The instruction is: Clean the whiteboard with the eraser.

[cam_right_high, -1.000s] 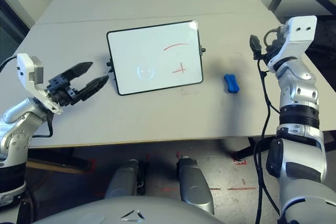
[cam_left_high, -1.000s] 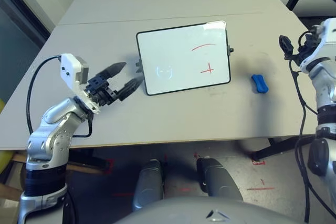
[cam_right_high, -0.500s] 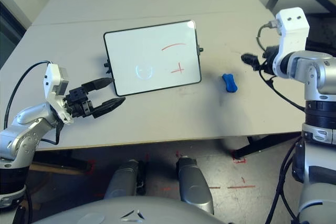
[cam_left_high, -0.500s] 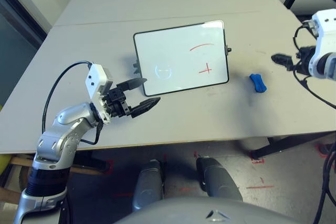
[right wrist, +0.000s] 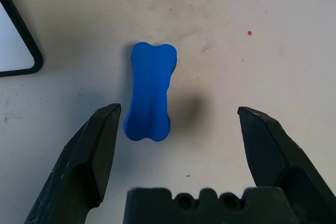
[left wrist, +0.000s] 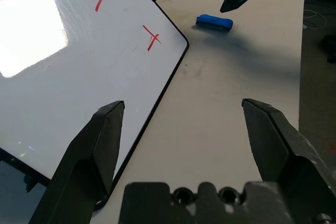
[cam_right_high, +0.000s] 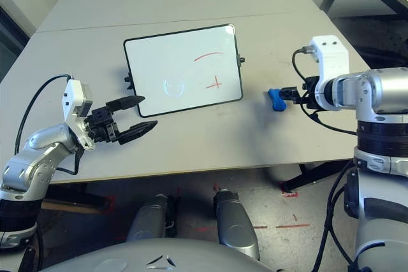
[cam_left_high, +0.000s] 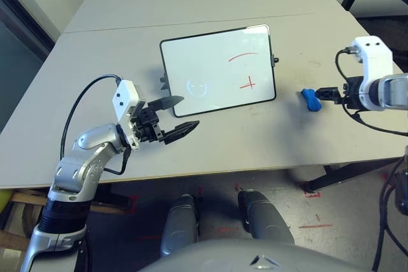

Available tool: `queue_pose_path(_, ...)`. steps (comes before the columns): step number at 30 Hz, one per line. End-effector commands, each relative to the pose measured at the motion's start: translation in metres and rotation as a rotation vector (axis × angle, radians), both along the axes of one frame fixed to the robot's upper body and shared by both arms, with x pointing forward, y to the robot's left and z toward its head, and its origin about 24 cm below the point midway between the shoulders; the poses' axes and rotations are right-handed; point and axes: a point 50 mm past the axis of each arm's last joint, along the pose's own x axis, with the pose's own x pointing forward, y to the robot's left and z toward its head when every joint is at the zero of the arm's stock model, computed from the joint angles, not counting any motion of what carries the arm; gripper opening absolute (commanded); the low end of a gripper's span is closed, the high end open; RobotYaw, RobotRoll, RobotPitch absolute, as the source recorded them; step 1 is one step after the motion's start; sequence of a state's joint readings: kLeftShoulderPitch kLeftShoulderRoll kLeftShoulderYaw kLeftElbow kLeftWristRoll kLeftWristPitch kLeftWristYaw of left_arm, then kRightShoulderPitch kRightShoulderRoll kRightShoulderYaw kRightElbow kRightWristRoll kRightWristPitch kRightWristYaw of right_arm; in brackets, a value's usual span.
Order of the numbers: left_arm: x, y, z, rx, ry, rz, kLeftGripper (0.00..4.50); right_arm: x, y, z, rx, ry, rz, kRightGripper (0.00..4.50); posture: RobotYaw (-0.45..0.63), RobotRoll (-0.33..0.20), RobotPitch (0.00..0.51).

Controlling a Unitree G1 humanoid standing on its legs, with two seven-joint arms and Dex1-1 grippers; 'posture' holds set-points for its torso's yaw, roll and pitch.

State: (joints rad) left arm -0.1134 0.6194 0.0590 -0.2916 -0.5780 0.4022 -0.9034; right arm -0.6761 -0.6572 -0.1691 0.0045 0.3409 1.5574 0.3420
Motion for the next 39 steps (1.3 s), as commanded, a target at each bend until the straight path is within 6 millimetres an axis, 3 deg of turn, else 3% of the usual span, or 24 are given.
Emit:
queue_pose_path(1,-0.001,-0.001,-0.003,0.014,0.007,0.004,4.5,0.001,0.004,-0.008,-0.011,0.016,-0.012,4.46,-0.18,0.0,0.136)
queue_pose_path(10,-0.006,-0.001,0.0,0.02,-0.003,0.028,4.5,0.011,0.007,-0.027,-0.014,0.028,-0.027,4.46,-0.15,0.0,0.141)
queue_pose_path(23,-0.008,-0.002,0.003,0.031,-0.01,0.038,4.5,0.016,0.01,-0.039,-0.028,0.035,-0.009,4.46,-0.13,0.0,0.147)
queue_pose_path(26,-0.008,-0.001,0.004,0.033,-0.011,0.04,4.5,0.014,0.012,-0.04,-0.03,0.046,0.001,3.81,-0.13,0.0,0.147)
queue_pose_path(35,-0.006,-0.001,0.006,0.04,-0.014,0.041,4.5,0.011,0.016,-0.034,-0.046,0.04,0.037,0.61,-0.14,0.0,0.147)
queue_pose_path(36,-0.006,-0.001,0.006,0.042,-0.014,0.041,4.5,0.012,0.017,-0.032,-0.054,0.029,0.053,0.38,-0.14,0.0,0.148)
queue_pose_path(39,-0.005,-0.001,0.006,0.043,-0.016,0.038,4.5,0.015,0.026,-0.014,-0.133,-0.072,0.194,0.33,-0.14,0.0,0.147)
